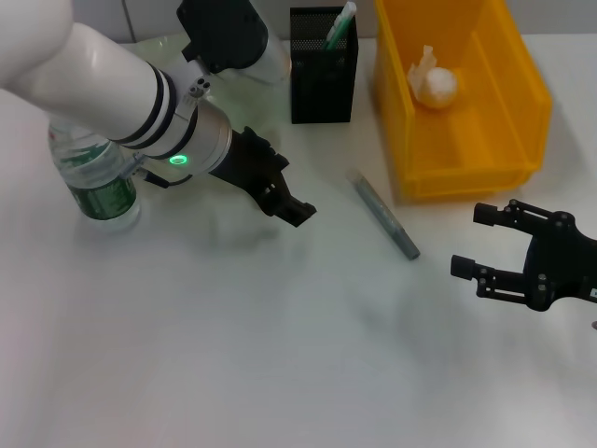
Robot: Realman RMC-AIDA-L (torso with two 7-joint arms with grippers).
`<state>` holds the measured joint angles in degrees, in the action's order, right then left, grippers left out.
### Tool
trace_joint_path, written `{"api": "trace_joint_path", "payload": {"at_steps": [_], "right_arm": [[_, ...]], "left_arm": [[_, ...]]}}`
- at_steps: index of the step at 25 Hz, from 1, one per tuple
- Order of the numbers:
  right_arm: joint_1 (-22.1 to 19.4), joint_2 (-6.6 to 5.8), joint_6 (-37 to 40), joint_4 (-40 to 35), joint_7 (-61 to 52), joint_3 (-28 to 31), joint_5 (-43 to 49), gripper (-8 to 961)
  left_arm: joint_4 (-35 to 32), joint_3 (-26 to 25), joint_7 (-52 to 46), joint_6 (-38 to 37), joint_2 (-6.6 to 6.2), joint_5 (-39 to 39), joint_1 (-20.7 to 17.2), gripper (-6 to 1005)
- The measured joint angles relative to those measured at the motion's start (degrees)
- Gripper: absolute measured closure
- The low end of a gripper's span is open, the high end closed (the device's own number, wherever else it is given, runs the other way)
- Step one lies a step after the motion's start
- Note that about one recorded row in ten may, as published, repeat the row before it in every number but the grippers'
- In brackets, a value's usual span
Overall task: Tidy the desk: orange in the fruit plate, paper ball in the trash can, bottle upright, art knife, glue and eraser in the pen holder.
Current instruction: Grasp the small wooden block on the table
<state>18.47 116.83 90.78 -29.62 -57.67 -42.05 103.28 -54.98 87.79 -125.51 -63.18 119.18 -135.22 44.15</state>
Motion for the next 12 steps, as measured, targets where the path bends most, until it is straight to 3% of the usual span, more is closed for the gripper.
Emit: {"api": "trace_joint_path", "payload": {"at_steps": [12], "right_arm": [[-0.04, 0.42, 0.01, 0.00, -0.08, 0.13, -0.01, 150]], "left_arm": [[2.22, 5.26, -4.64, 4.60, -0.01, -4.78, 0.79, 201]]}}
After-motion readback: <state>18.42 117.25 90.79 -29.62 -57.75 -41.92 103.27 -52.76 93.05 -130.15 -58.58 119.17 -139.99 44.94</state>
